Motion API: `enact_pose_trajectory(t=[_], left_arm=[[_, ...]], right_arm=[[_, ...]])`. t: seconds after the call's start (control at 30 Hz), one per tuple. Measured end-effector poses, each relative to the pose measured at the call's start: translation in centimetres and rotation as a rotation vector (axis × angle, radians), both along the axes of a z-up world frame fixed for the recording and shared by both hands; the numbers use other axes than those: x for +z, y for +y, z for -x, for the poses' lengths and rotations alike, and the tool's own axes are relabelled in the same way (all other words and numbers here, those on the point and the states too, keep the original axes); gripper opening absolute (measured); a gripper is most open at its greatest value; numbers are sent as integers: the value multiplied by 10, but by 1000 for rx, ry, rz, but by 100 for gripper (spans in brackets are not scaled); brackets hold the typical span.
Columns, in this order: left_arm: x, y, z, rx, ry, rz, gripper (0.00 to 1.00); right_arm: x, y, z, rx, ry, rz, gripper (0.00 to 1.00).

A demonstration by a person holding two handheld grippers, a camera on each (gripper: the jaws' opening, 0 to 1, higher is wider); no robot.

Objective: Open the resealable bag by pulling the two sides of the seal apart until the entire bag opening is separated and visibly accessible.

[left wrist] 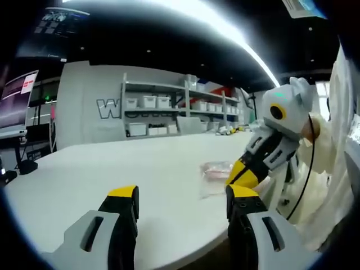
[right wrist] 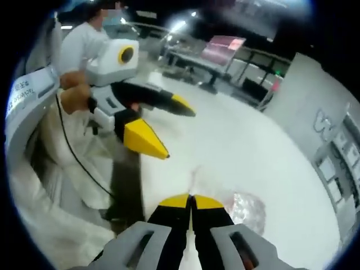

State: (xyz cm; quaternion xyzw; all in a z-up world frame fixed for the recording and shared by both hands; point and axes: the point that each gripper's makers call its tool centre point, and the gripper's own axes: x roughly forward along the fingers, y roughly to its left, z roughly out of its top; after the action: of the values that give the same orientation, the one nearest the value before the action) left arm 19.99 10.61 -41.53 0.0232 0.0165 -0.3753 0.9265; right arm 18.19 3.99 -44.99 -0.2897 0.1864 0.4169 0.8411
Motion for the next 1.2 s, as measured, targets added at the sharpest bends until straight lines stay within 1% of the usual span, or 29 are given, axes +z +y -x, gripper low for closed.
enact_pose_trajectory(t=[0.03, 0.13, 0.2, 0.3, 0.37, 0.4, 0.5, 0.57, 0.67, 0.73, 0.83, 0.9, 1.0, 1.03, 1.07, 1.1, 1.17, 1.2], left_arm=[[0, -1, 1, -5, 2, 5, 61], [1, -5, 2, -18, 21, 32, 55], [2, -6, 2, -23, 54, 72, 50], [5, -7, 3, -30, 69, 103, 49], [5, -10, 3, -31, 74, 106, 49], [4, -12, 3, -32, 76, 99, 49], [0, -18, 4, -42, 92, 76, 48], [-3, -23, 6, -53, 103, 70, 48], [-6, -28, 6, -67, 122, 68, 45], [-9, -31, 6, -80, 153, 85, 42], [-11, -37, 9, -109, 232, 153, 32], [-10, -39, 10, -117, 264, 196, 31], [-9, -43, 8, -118, 276, 203, 30], [-10, -45, 8, -121, 286, 201, 29], [-11, -47, 10, -130, 310, 200, 27], [-11, -49, 10, -135, 320, 203, 25], [-13, -53, 13, -147, 373, 225, 23], [-13, -54, 12, -147, 385, 235, 22]], right_arm=[[1, 1, 0, -2, 1, -26, 0], [1, 2, 0, -52, 35, -159, 0], [1, 0, -1, -84, 57, -244, 0], [2, -1, -2, -104, 61, -317, 0], [2, -2, -3, -128, 67, -377, 0], [3, -3, -4, -141, 60, -399, 0], [2, -5, -4, -152, 26, -418, 0], [5, -7, -6, -173, 13, -452, 0], [10, -9, -7, -192, 19, -510, 0], [12, -12, -7, -195, 31, -537, 0], [15, -13, -7, -200, 18, -559, 0], [17, -13, -7, -202, 13, -573, 0], [18, -14, -7, -197, 7, -582, 0], [18, -14, -6, -195, 7, -586, 0], [19, -14, -6, -194, 9, -591, 0], [19, -14, -6, -193, 8, -597, 0], [20, -14, -6, -194, 10, -606, 0], [21, -14, -6, -194, 7, -611, 0]])
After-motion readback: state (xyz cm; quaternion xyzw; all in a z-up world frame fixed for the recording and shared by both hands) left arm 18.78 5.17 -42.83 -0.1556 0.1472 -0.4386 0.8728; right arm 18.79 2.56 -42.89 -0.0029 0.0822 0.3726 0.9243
